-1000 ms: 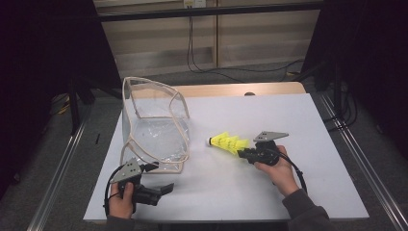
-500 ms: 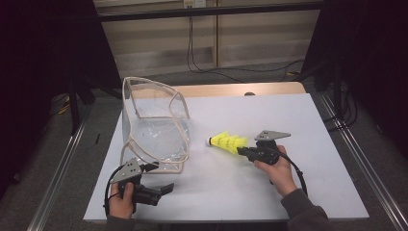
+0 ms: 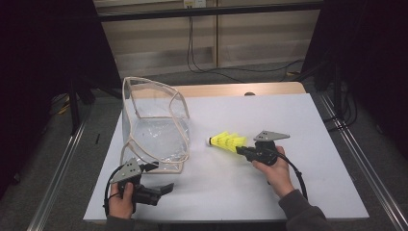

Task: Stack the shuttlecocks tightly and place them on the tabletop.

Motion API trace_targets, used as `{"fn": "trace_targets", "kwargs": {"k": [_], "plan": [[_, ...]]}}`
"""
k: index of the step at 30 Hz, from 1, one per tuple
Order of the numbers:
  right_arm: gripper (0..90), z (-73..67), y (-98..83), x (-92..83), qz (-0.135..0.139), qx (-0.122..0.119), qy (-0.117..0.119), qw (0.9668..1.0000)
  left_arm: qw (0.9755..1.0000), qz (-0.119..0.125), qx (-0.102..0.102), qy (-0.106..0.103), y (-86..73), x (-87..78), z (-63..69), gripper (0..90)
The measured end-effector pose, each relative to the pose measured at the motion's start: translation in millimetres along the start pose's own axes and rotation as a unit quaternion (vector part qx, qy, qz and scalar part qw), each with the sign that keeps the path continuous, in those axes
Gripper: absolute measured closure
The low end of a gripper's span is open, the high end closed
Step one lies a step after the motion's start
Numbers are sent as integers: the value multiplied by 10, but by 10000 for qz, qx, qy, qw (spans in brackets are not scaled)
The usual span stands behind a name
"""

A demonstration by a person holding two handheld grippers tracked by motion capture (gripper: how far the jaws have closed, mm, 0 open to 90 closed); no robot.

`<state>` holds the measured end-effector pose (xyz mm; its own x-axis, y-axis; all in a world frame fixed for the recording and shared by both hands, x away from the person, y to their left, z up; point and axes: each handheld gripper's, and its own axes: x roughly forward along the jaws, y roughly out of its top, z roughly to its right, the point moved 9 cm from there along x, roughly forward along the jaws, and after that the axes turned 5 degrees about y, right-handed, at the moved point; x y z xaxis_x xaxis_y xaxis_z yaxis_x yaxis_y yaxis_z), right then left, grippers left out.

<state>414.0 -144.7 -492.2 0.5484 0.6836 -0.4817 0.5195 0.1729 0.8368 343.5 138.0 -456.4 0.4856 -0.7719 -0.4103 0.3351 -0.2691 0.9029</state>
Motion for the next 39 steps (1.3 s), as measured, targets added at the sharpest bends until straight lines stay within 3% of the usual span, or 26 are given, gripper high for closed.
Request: {"fn": "trace_targets", "kwargs": {"k": [11, 15, 18, 27, 39], "plan": [[868, -51, -59, 50, -185, -110, 43, 9998, 10000, 5, -5, -9, 1, 1, 0, 31], [819, -62, -71, 51, -231, -143, 17, 9996, 10000, 13, -8, -5, 4, 1, 1, 31], [713, -71, -75, 43, -252, -157, 34, 9996, 10000, 6, -7, 14, 1, 3, -5, 31], [523, -93, -57, 71, -226, -87, 3, 9997, 10000, 14, -8, -8, 5, 7, 0, 31], [437, -108, -15, 208, -270, -117, -132, 9995, 10000, 1, -9, 28, -1, -4, -14, 31]]}}
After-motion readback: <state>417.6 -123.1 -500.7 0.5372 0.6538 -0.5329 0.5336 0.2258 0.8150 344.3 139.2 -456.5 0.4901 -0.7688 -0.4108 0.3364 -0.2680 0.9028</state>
